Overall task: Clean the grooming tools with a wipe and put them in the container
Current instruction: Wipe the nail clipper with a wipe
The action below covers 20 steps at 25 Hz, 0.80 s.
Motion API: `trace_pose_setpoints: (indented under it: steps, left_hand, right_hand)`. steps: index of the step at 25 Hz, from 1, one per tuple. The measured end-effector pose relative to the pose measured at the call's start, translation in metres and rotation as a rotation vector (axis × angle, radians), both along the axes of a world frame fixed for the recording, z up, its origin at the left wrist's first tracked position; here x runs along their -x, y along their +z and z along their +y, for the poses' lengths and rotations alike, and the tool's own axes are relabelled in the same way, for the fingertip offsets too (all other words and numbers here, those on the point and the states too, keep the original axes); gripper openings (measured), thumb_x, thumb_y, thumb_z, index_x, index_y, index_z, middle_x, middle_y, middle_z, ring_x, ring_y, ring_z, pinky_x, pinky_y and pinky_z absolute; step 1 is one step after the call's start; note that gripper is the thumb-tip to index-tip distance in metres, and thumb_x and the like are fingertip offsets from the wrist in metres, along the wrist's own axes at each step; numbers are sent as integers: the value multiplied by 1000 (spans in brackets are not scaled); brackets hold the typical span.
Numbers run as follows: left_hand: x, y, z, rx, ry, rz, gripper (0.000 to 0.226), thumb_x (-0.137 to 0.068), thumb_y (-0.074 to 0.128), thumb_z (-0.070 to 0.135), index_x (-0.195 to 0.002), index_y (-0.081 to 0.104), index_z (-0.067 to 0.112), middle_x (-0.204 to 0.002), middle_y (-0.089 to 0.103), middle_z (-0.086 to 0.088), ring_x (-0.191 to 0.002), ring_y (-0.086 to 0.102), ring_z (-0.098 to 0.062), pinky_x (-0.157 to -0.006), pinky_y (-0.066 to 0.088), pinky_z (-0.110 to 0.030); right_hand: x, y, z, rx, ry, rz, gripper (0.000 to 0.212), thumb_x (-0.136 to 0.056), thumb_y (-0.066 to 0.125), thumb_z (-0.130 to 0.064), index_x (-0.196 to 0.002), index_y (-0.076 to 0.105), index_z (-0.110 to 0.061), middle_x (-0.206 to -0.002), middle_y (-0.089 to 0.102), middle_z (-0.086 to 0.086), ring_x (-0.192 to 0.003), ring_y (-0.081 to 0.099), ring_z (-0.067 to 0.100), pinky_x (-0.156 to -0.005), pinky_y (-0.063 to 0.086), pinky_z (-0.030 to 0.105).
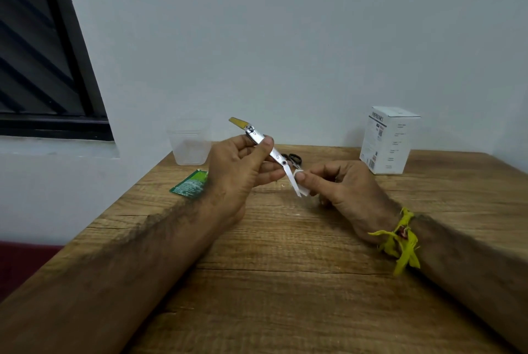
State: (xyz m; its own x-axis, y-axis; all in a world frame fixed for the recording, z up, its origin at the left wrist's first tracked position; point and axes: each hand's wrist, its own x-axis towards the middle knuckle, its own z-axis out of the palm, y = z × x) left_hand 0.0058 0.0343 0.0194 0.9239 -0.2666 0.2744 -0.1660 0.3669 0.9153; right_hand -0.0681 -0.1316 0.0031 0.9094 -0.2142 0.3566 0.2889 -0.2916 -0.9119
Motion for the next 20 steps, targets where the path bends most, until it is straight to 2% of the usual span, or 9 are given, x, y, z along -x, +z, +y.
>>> trace_pose_setpoints:
  steps: [3,5,8,10,12,15,17,20]
  left_hand:
    - [1,1,1,-52,11,-64,15,-95,68,15,-102,66,2,-73,75,-7,-66,76,-23,-58,60,-27]
    - [2,1,1,-74,-7,-86,17,-95,68,17,-105,66,3,-77,75,-8,-73,77,-29,-59,61,-30]
    - [1,3,1,-101,-25,-110,18,-97,65,17,-109,65,4,-87,78,-8,-77,77,-27,-61,61,-28]
    - [-1,3,3,-140,-31,-110,19,-99,62,15,-115,63,5,-93,79,-8,-80,77,-25,-61,61,-27]
    - [-2,1,4,-199,-66,-67,22,-99,61,14,-119,62,4,-93,79,-10,-83,77,-23,-63,62,-29]
    - [4,-8,-1,-281,-162,54,21,-101,57,13,-117,63,0,-85,74,-13,-78,75,-26,-65,63,-33]
    - [6,-12,-4,-259,-224,171,21,-102,56,10,-116,62,-4,-89,69,-18,-82,75,-32,-67,64,-33]
    - [8,-13,-6,-175,-265,300,23,-100,56,5,-120,59,-7,-97,63,-21,-87,76,-37,-66,62,-30]
  right_hand:
    - [2,-1,4,136,54,20,21,-78,77,-36,-86,79,-16,-74,73,1,-61,61,4,-55,46,16]
    - [1,-3,4,187,28,12,17,-79,79,-32,-86,79,-16,-75,75,-1,-65,65,6,-58,48,15]
    - [-1,-3,3,97,26,22,18,-77,80,-30,-87,80,-15,-75,75,0,-61,63,1,-55,45,14]
    - [-2,-3,0,-15,10,31,21,-76,79,-32,-87,80,-14,-78,74,10,-63,60,4,-56,45,19]
    - [-4,-3,-5,-163,-41,40,13,-79,79,-21,-87,79,-11,-90,73,21,-69,58,14,-57,44,26]
    - [-6,-3,-11,-290,-114,32,10,-80,76,-4,-86,78,-11,-96,75,13,-76,59,18,-58,46,27]
    - [-6,-3,-10,-271,-162,0,14,-80,76,-3,-89,77,-14,-90,75,10,-73,60,18,-57,49,27]
    - [-5,-5,-10,-98,-238,-126,29,-79,77,-2,-102,73,-19,-80,72,5,-71,65,11,-60,52,21]
